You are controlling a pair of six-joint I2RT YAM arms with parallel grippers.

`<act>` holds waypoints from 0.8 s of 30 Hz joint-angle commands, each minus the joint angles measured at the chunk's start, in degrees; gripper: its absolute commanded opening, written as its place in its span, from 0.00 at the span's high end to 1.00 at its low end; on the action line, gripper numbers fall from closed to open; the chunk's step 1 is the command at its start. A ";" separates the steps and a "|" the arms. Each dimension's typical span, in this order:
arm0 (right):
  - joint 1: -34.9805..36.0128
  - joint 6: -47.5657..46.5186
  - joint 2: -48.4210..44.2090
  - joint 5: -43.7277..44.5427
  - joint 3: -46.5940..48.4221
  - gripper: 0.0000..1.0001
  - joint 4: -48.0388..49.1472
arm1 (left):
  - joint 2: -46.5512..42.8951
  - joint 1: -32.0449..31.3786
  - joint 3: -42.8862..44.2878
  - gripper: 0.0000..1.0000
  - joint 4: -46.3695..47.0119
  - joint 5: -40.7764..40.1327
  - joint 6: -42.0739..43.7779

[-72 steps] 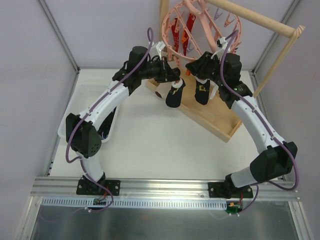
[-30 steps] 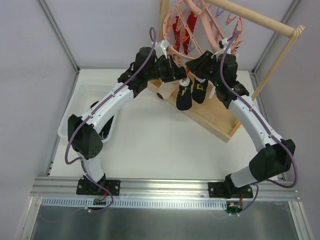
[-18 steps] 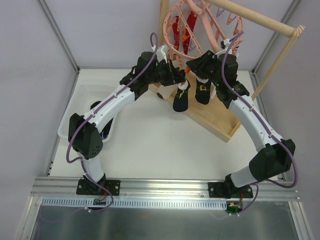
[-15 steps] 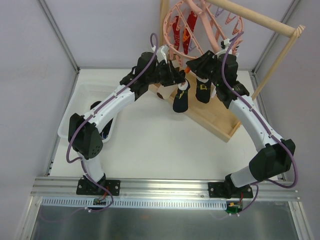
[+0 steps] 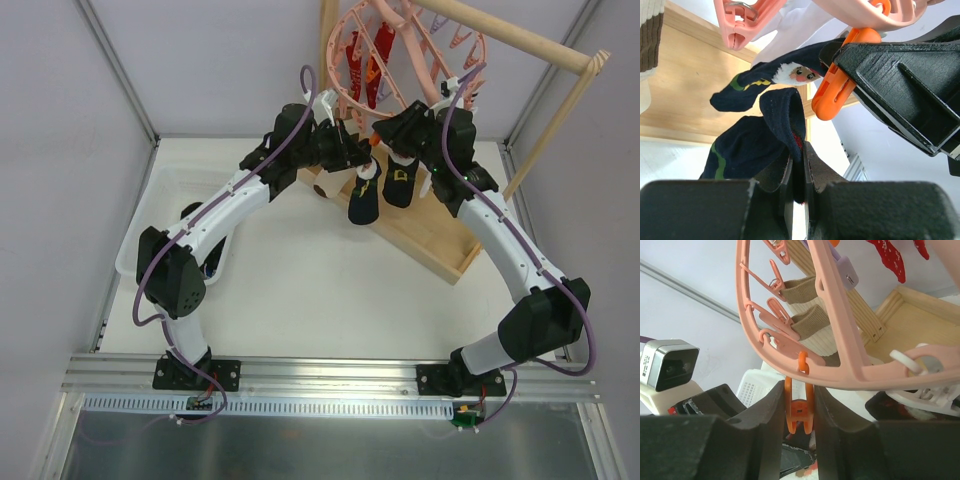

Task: Clip the socks to the hanger
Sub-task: Clamp the sock onto the hanger.

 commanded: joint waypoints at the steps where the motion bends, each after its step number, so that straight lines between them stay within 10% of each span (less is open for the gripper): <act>1: -0.32 -1.20 -0.72 2.77 -0.76 0.99 4.80 | -1.82 0.68 2.13 1.00 3.03 1.20 -1.04; 24: -0.14 4.24 -0.37 0.14 -1.46 0.99 6.92 | 1.00 1.12 3.19 1.00 7.16 3.84 -5.00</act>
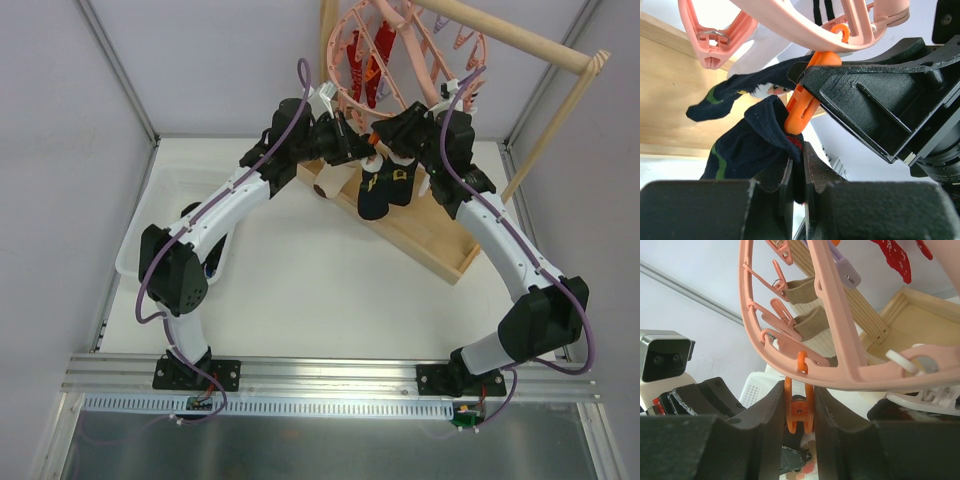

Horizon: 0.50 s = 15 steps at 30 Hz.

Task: Clip the socks to the hanger
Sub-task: Clamp the sock onto the hanger.

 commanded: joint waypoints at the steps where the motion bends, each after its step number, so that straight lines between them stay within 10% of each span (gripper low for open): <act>1: -0.29 3.52 -0.46 0.36 0.46 0.99 3.55 | -0.29 0.38 1.29 1.00 3.35 0.45 -0.52; 15: -0.38 3.08 -1.60 -0.52 -0.68 0.99 4.34 | 0.32 1.26 0.76 1.00 3.79 3.00 -1.39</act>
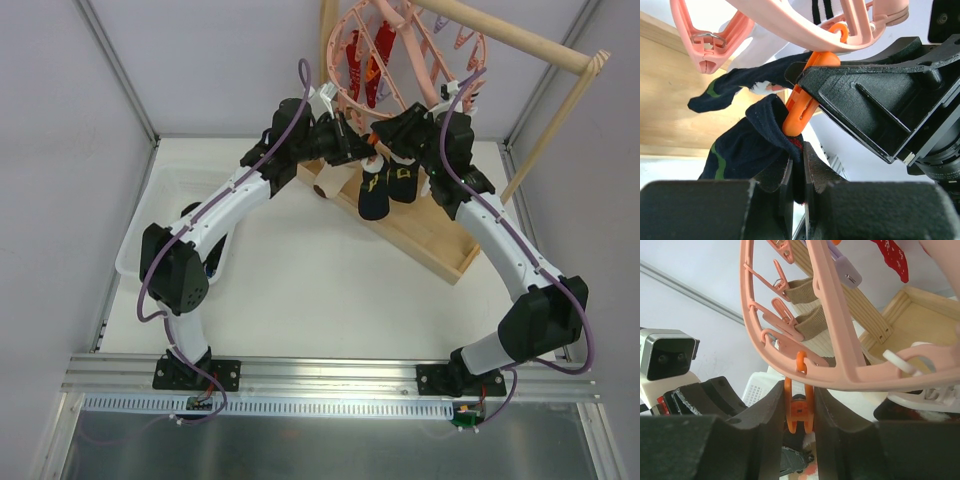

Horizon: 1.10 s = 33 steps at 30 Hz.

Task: Clip the socks to the hanger
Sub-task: Clamp the sock onto the hanger.

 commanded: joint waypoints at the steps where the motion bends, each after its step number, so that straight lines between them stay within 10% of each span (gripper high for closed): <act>1: -0.47 1.94 -1.49 -0.56 0.06 0.99 3.32 | -0.12 0.93 0.76 1.00 3.12 1.73 -1.07; 33: 0.49 -3.15 -1.05 2.16 0.24 0.99 2.53 | 1.38 1.55 4.01 1.00 3.12 7.01 -0.71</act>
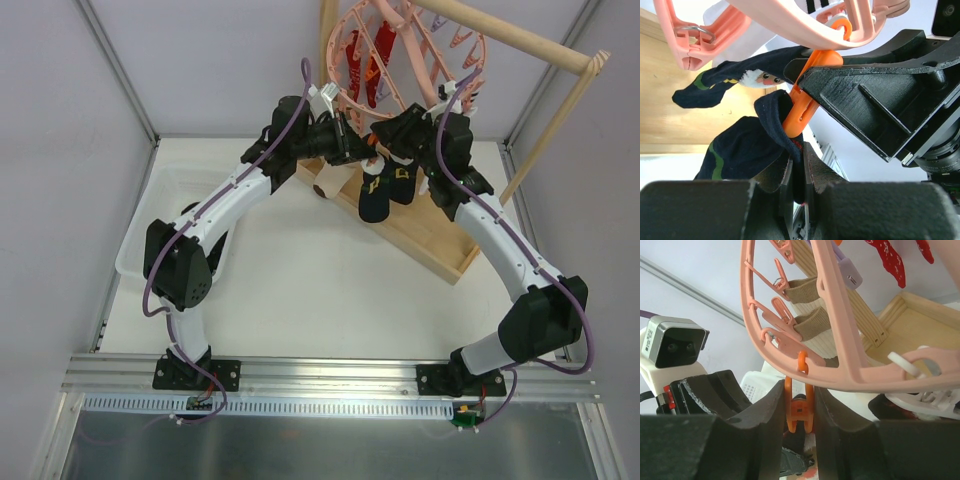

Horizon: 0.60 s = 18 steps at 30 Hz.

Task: Clip the socks to the hanger
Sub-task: Clamp the sock onto the hanger.

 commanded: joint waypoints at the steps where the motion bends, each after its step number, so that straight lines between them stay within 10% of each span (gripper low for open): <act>1: 0.45 -0.99 -0.94 2.55 1.09 0.99 1.32 | -0.68 0.43 2.94 1.00 2.96 1.76 0.36; 13: 0.89 -1.43 -0.77 3.35 1.53 0.99 0.53 | -0.94 0.17 1.80 1.00 2.96 0.80 0.44; 18: 0.80 -1.69 -0.77 2.73 1.71 0.64 0.18 | -0.94 0.17 2.06 1.00 2.96 0.71 0.44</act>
